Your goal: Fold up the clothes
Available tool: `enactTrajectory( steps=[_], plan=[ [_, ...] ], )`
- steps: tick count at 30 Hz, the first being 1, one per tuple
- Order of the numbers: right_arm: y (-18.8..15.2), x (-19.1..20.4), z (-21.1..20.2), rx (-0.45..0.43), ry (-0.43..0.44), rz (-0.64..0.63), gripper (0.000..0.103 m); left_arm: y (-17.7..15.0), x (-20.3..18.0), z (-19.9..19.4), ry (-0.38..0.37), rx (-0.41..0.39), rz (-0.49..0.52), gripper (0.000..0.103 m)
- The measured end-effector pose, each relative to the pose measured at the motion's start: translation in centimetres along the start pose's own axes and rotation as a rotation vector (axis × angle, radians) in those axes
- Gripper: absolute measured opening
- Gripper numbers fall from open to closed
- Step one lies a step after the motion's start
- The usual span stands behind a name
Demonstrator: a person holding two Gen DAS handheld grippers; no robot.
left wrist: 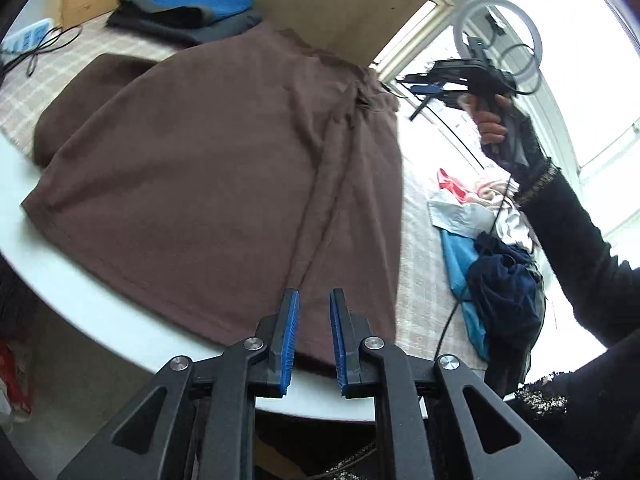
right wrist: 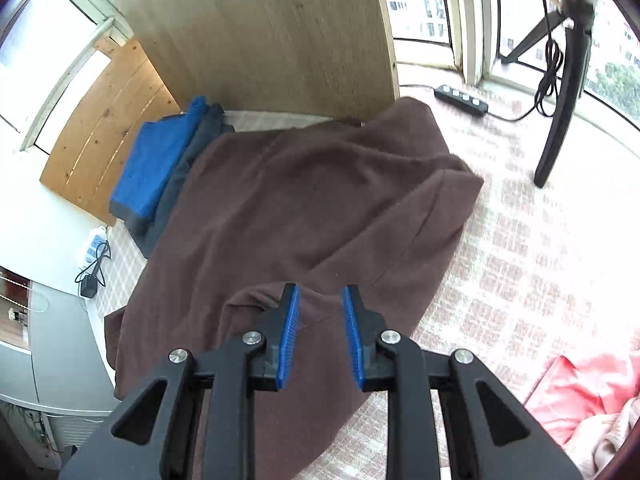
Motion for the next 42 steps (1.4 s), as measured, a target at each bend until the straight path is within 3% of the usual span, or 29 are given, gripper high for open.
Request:
enactTrajectory(
  steps=[4,7,9,12,15,19,21,24,29,35,37,39,42],
  plan=[
    [-1.1,0.5,4.2,0.066,-0.087,-0.06,0.023,0.7,-0.4,3.7,-0.02,0.073,0.009,0.014],
    [-1.5,-0.1,6.7,0.116,-0.126,-0.046,0.023,1.3,0.8,2.3,0.018,0.053,-0.006,0.012],
    [-1.2,-0.4,6.7,0.137,-0.124,-0.015,0.023,1.8,1.6,1.3,0.044,0.038,-0.015,0.004],
    [-0.4,0.0,4.2,0.116,-0.07,-0.003,0.023,2.5,2.8,-0.2,0.084,0.015,-0.03,0.005],
    [1.1,1.3,0.3,0.063,0.019,0.01,0.023,4.7,5.3,-4.8,0.166,-0.065,-0.035,0.018],
    [3.8,5.6,-4.8,-0.005,0.067,-0.055,0.028,8.3,8.9,-9.0,0.248,-0.113,-0.02,0.019],
    [5.4,8.5,-6.6,-0.027,0.075,-0.104,0.034,10.1,10.7,-11.2,0.29,-0.138,-0.012,0.03],
    [7.8,12.4,-7.1,-0.032,0.042,-0.153,0.034,11.8,11.9,-9.6,0.251,-0.082,0.033,0.034],
    [11.8,16.9,-0.8,0.06,0.034,-0.094,0.035,13.2,13.6,-8.1,0.218,-0.043,0.079,0.035],
    [14.0,21.2,10.2,0.232,-0.073,-0.075,0.035,14.5,15.6,-6.7,0.191,-0.017,0.122,0.035],
    [14.1,22.2,13.3,0.262,-0.15,-0.114,0.035,14.9,16.3,-6.2,0.183,-0.008,0.136,0.039],
    [14.5,23.1,15.2,0.268,-0.213,-0.146,0.035,15.7,17.2,-5.8,0.198,-0.01,0.15,0.056],
    [15.0,23.5,17.3,0.294,-0.246,-0.147,0.036,17.4,18.4,-3.7,0.175,0.038,0.16,0.057]
  ],
)
Point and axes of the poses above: each gripper's, at about its wrist camera, not at the fingertips, and z roughly the way its jaws point, x to its left, y to its top, the point moved 2 cm from there along z, roughly the way its jaws point, and after that the axes turned 8 degrees about -z, right-handed, at the moved point
